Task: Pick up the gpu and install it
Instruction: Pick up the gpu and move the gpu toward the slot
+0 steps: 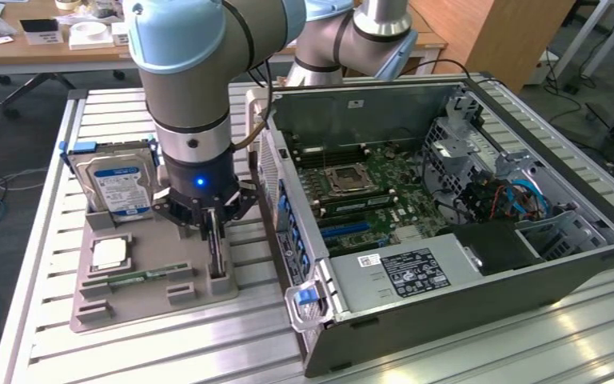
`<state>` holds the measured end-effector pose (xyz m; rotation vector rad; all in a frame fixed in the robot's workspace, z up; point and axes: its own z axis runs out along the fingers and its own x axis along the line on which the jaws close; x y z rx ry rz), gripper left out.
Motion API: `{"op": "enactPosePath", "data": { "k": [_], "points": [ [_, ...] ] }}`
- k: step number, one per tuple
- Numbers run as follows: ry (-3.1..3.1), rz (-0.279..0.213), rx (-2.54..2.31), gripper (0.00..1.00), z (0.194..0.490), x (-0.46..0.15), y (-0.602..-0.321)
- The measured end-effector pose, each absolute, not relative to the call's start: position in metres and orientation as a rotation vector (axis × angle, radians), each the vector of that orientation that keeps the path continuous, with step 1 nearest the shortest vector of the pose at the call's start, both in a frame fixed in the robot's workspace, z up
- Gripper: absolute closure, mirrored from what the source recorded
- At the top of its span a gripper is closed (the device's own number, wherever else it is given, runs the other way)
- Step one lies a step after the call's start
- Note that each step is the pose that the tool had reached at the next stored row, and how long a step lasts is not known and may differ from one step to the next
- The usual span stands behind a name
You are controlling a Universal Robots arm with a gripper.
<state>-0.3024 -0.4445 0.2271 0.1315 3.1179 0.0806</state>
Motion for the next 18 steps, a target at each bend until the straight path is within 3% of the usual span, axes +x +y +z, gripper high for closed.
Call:
{"op": "enactPosePath", "data": {
  "k": [18],
  "points": [
    [3.136, 0.080, 0.133, 0.73, 0.2271, -0.3016, -0.4445]
  ]
}}
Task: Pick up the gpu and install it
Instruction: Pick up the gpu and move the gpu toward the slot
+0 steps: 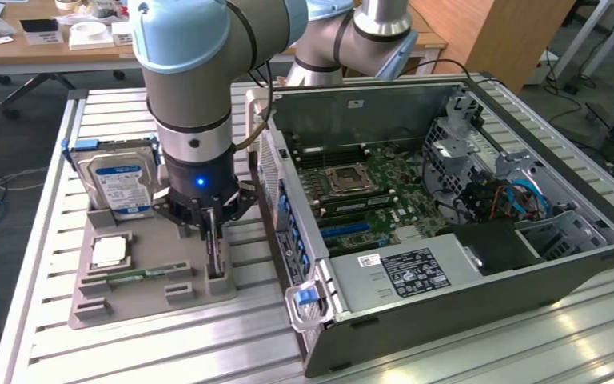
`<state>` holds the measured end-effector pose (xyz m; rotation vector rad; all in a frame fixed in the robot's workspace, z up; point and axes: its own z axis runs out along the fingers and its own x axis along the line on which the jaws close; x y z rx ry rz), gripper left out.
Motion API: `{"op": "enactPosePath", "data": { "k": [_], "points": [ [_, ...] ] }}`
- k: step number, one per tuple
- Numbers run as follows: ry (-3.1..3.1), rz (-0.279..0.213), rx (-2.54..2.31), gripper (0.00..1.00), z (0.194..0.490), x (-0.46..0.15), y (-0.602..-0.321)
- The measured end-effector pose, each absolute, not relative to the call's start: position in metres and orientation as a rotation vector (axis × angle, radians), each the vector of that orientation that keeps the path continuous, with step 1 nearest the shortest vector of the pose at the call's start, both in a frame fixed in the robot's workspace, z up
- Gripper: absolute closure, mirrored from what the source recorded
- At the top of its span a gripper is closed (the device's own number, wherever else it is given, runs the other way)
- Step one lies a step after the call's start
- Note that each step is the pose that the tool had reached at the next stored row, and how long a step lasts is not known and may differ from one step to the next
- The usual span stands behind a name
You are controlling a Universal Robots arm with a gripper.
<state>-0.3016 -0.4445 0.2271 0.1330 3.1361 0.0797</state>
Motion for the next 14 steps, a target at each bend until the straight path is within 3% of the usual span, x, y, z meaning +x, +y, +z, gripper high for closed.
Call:
{"op": "enactPosePath", "data": {
  "k": [14],
  "points": [
    [3.140, 0.080, 0.044, 0.73, 0.2270, -0.3015, -0.4445]
  ]
}}
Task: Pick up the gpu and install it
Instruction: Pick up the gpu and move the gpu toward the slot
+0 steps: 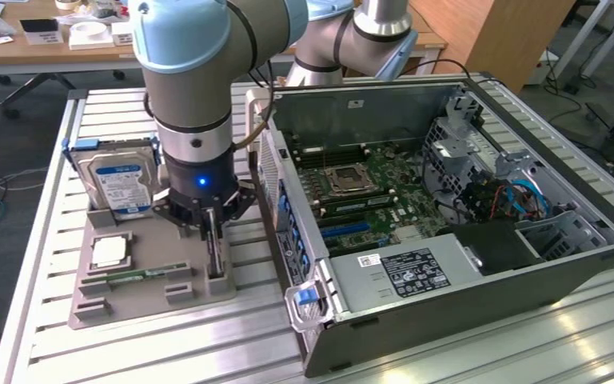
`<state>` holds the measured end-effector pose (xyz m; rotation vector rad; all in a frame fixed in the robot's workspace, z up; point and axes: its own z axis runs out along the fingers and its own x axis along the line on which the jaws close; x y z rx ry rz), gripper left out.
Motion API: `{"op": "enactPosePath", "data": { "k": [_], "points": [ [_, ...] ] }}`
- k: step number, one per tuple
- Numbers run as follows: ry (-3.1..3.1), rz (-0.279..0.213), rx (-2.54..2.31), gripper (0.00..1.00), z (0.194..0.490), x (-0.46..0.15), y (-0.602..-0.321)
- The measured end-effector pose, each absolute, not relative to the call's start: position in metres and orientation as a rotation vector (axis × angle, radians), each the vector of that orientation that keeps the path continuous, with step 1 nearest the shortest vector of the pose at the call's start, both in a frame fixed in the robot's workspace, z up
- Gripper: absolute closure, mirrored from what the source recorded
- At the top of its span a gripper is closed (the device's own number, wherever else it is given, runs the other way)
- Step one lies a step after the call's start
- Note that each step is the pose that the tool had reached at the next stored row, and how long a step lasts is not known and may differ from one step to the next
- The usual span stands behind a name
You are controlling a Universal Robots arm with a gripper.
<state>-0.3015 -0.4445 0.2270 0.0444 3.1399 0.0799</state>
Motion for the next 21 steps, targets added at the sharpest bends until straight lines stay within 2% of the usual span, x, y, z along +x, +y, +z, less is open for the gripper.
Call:
{"op": "enactPosePath", "data": {
  "k": [21],
  "points": [
    [3.141, 0.080, 0.011, 0.73, 0.2270, -0.3015, -0.4445]
  ]
}}
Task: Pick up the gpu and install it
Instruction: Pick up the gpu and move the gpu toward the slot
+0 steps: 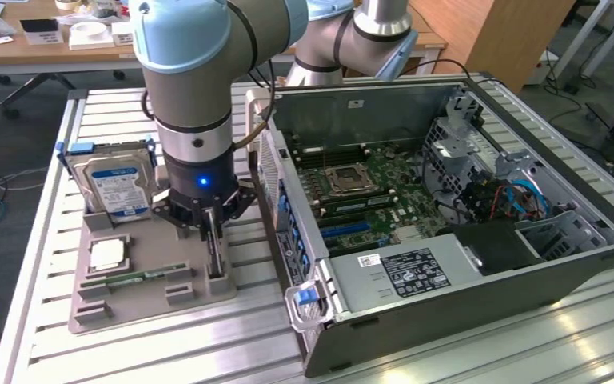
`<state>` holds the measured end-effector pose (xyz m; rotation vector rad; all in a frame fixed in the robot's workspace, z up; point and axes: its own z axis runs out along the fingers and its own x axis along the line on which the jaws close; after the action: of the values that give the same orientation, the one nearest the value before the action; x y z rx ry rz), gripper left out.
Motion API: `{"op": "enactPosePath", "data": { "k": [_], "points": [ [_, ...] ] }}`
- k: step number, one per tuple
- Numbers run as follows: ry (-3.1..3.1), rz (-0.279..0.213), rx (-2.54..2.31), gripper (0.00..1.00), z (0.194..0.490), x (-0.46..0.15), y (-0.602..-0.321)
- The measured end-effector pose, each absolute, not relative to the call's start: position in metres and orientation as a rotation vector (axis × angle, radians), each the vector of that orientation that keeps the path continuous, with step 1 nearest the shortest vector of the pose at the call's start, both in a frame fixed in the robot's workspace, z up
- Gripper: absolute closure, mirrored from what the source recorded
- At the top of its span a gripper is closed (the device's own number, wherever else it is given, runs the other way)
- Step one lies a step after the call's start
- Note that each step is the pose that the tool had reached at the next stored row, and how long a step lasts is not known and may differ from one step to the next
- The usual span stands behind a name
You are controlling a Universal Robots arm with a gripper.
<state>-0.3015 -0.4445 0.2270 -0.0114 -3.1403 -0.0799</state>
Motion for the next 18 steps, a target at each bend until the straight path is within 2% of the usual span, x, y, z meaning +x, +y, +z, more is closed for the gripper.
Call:
{"op": "enactPosePath", "data": {
  "k": [18],
  "points": [
    [-3.140, -0.087, -0.039, 0.73, 0.2362, -0.3016, -0.4445]
  ]
}}
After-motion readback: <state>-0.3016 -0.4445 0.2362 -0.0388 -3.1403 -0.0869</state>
